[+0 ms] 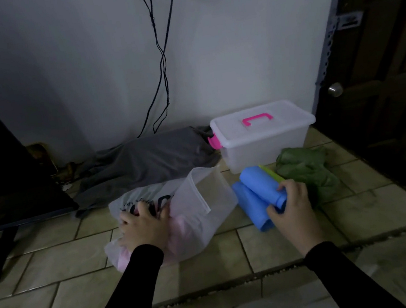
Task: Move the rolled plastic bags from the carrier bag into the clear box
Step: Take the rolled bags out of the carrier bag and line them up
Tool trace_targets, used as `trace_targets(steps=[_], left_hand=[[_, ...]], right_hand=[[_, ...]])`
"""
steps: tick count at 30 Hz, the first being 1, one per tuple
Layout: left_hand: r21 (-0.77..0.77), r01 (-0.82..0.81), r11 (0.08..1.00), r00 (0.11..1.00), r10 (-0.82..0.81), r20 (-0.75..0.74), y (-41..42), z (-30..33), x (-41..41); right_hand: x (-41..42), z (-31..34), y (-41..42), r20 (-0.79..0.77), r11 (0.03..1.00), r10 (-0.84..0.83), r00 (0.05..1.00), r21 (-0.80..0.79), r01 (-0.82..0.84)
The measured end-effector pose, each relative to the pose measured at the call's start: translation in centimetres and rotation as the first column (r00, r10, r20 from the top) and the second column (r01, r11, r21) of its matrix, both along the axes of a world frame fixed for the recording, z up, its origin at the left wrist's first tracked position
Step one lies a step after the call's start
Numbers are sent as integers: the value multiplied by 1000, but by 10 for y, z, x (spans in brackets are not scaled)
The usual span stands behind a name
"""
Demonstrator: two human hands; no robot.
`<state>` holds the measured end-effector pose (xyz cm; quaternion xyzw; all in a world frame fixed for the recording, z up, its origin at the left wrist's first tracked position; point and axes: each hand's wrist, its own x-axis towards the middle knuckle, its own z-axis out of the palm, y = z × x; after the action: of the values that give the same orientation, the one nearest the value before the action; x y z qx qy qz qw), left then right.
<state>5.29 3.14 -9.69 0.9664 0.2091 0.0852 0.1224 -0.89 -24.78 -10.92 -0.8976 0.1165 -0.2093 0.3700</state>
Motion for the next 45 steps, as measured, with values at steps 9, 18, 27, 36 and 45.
trace_targets(steps=[9,18,27,36,45], left_hand=[[15,25,1000,1000,-25,-1,4,-8,-5],[-585,4,811,982,106,154,32,6,-7],[-774,-161,612,985,148,-88,55,5,-9],[-694,161,702,902,180,392,31,68,-18],[-187,234,954,794,-76,604,31,113,-12]], right_hand=[[21,52,42,-76,997,74,994,-21,-76],[57,97,110,-245,935,352,903,130,-329],[80,53,68,-357,980,194,914,103,-167],[71,37,75,-240,970,174,955,209,-124],[58,18,100,-253,934,141,957,355,-44]])
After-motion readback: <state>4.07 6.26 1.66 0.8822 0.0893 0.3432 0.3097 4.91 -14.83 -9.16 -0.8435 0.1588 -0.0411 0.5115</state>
